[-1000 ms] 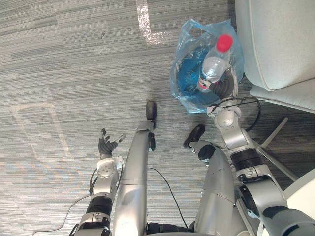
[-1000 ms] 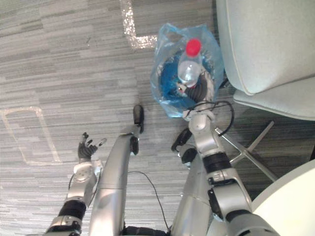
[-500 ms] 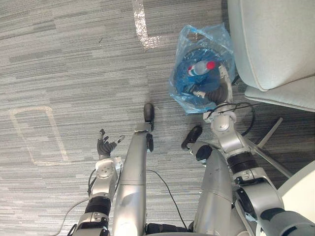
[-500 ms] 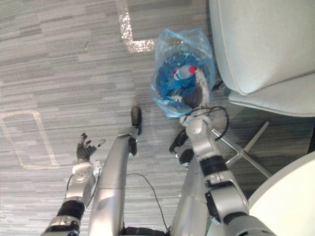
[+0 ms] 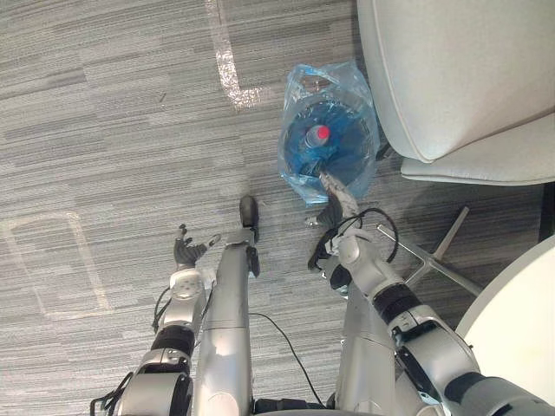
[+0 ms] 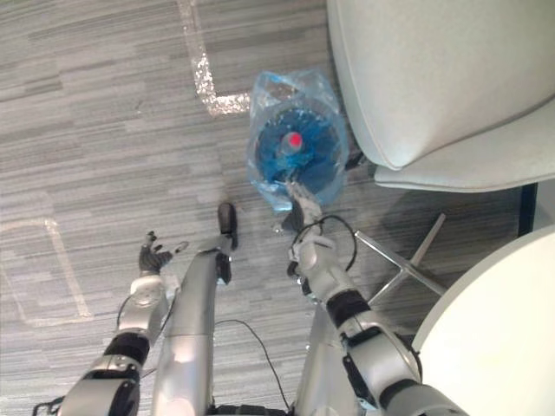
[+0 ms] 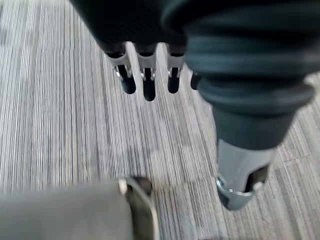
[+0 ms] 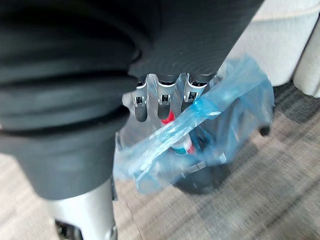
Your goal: Gather rubbish on tea table into small bin, then transfer packed bag to large trash can.
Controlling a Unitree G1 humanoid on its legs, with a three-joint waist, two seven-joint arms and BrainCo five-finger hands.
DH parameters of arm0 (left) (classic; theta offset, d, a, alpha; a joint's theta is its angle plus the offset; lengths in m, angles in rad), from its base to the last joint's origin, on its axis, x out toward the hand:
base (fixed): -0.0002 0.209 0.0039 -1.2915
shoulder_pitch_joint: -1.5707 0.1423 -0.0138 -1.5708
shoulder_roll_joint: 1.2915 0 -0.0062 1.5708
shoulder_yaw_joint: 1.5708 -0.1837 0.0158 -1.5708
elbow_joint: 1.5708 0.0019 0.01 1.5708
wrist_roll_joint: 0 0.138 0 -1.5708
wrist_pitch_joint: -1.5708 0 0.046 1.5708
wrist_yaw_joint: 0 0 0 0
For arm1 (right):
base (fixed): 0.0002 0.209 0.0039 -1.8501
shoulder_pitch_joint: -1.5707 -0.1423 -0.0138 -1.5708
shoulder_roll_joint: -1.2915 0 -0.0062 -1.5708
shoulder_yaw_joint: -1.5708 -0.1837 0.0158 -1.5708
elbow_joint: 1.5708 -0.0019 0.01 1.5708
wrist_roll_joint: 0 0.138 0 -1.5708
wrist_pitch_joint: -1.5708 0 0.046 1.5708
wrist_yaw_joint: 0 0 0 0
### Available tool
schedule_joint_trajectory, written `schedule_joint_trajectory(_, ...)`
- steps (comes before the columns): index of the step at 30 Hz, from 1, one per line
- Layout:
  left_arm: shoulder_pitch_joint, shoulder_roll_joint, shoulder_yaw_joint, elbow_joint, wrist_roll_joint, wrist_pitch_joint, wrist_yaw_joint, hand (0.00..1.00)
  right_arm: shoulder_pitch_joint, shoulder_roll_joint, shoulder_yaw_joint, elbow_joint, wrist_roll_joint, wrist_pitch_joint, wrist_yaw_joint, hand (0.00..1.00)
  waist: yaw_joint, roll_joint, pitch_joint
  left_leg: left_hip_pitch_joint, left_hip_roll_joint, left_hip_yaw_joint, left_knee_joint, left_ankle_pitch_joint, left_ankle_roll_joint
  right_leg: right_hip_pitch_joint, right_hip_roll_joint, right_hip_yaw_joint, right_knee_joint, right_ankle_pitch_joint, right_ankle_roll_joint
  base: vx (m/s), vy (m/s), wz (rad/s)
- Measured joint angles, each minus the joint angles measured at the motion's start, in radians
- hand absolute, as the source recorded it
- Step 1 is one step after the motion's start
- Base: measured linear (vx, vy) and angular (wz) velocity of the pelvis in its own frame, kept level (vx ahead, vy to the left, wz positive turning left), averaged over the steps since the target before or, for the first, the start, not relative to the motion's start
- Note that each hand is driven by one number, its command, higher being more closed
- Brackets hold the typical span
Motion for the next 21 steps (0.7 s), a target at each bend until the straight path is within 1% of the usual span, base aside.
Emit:
schedule_joint_trajectory(3,-0.03,-0.02,0.039,0.013,-0.009,-0.001,0.002,0.0,-0.036,0.027,-0.041,0.032,-0.01,0.017,-0.002,0.0,0.001,0.0,-0.001,-0.029,0.0,-0.001,0.0,0.003,0.0,-0.028,0.0,-0.001,0.001,0.001,-0.001,0.0,0.0,0.0)
schedule_joint_trajectory(4,-0.046,-0.022,0.057,0.03,-0.015,-0.002,0.003,0.0,-0.055,0.034,-0.077,0.069,-0.011,0.025,-0.004,0.0,0.001,0.0,-0.001,-0.043,-0.002,-0.003,0.0,0.008,0.004,-0.043,-0.001,-0.002,0.005,0.001,-0.001,-0.01,-0.019,0.04)
schedule_joint_trajectory(5,-0.053,-0.025,0.067,0.039,-0.021,-0.002,0.003,0.0,-0.065,0.034,-0.085,0.081,-0.011,0.032,-0.006,0.0,0.001,0.0,-0.001,-0.047,-0.006,-0.004,-0.001,0.013,0.01,-0.049,-0.003,-0.002,0.008,0.001,-0.001,-0.01,-0.019,0.1)
schedule_joint_trajectory(9,-0.074,-0.034,0.106,0.07,-0.035,-0.004,0.006,0.0,-0.107,0.031,-0.119,0.129,-0.011,0.058,-0.021,0.0,0.001,0.0,-0.001,-0.064,-0.014,-0.018,-0.002,0.018,0.008,-0.06,-0.006,-0.01,0.017,-0.003,0.001,-0.01,-0.016,0.08)
schedule_joint_trajectory(12,-0.075,-0.046,0.113,0.07,-0.054,-0.008,0.006,0.0,-0.117,0.03,-0.147,0.144,-0.011,0.071,-0.036,0.0,0.002,0.0,-0.001,-0.067,-0.029,-0.029,-0.016,0.02,0.0,-0.066,-0.017,-0.012,0.023,-0.011,0.0,-0.03,-0.013,0.16)
schedule_joint_trajectory(14,-0.079,-0.048,0.114,0.069,-0.07,-0.01,0.005,0.0,-0.125,0.03,-0.153,0.148,-0.011,0.079,-0.047,0.0,0.006,0.001,-0.001,-0.086,-0.035,-0.034,-0.02,0.024,0.002,-0.088,-0.022,-0.014,0.033,-0.015,-0.002,-0.03,-0.018,0.14)
schedule_joint_trajectory(16,-0.085,-0.051,0.119,0.069,-0.082,-0.014,0.005,0.0,-0.143,0.032,-0.154,0.164,-0.011,0.084,-0.05,0.0,0.008,0.001,-0.001,-0.108,-0.041,-0.045,-0.024,0.032,-0.003,-0.106,-0.023,-0.021,0.036,-0.016,-0.003,-0.04,-0.012,0.11)
schedule_joint_trajectory(18,-0.098,-0.059,0.133,0.072,-0.102,-0.016,0.006,0.0,-0.156,0.038,-0.157,0.184,-0.01,0.099,-0.053,0.0,0.008,0.001,-0.001,-0.12,-0.046,-0.057,-0.032,0.042,-0.001,-0.111,-0.031,-0.04,0.038,-0.019,-0.005,-0.03,-0.003,0.2)
schedule_joint_trajectory(21,-0.104,-0.069,0.133,0.076,-0.113,-0.026,0.008,0.0,-0.159,0.038,-0.192,0.188,-0.01,0.113,-0.073,0.0,0.015,0.002,-0.002,-0.133,-0.06,-0.063,-0.034,0.049,-0.003,-0.124,-0.046,-0.045,0.057,-0.031,-0.004,-0.02,-0.01,0.18)
